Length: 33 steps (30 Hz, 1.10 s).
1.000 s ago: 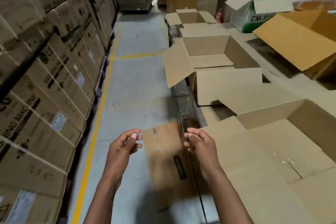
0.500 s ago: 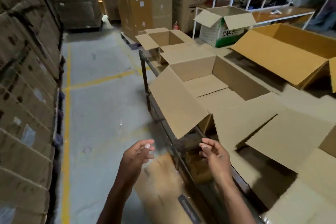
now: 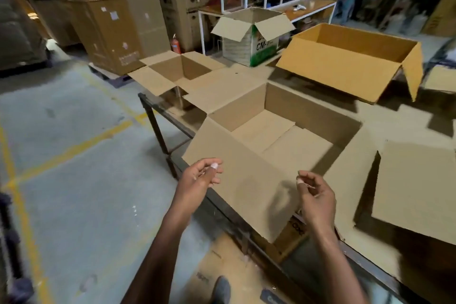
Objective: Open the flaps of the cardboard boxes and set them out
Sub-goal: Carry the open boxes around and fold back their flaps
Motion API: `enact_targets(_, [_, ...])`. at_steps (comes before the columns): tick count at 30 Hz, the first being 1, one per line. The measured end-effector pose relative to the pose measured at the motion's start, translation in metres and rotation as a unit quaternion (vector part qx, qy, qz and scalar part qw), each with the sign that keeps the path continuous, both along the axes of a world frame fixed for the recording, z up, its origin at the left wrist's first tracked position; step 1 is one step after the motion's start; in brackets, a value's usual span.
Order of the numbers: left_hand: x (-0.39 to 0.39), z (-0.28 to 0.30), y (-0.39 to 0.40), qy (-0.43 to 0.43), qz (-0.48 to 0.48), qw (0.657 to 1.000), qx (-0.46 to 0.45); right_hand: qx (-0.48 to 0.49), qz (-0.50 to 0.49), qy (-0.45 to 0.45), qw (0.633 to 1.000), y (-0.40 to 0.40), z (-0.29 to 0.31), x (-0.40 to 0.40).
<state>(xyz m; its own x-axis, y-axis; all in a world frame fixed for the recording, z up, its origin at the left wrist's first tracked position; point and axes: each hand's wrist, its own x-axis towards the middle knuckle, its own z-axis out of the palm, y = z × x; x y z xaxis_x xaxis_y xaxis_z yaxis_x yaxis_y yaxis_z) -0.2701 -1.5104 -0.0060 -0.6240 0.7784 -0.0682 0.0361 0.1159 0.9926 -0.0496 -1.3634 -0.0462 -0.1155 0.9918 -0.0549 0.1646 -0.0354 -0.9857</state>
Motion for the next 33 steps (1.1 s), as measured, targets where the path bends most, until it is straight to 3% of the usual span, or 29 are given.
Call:
enact_targets(9, [-0.132,0.004,0.081,0.060,-0.078,0.994,-0.053,0.069,-0.123,-0.135,0.981,0.052,-0.007,-0.077])
enact_targets(16, [-0.209,-0.010,0.160,0.119,-0.113,0.983,-0.080,0.033,-0.013,-0.288,0.957,0.050,-0.026,-0.132])
enact_targets(21, [-0.285,-0.005,0.246,0.252,-0.137,0.952,-0.111,0.027,0.033,-0.452,0.891,0.047,-0.029,-0.172])
enact_targets(25, [-0.343,-0.006,0.299,0.329,-0.131,0.908,-0.224,-0.006,0.028,-0.470,0.882,0.050,-0.022,-0.200])
enact_targets(28, [-0.377,-0.012,0.319,0.309,-0.155,0.885,-0.312,-0.011,0.019,-0.487,0.873,0.054,-0.022,-0.219])
enact_targets(33, [-0.417,-0.015,0.328,0.288,-0.182,0.893,-0.294,-0.036,0.007,-0.492,0.870,0.058,-0.020,-0.245])
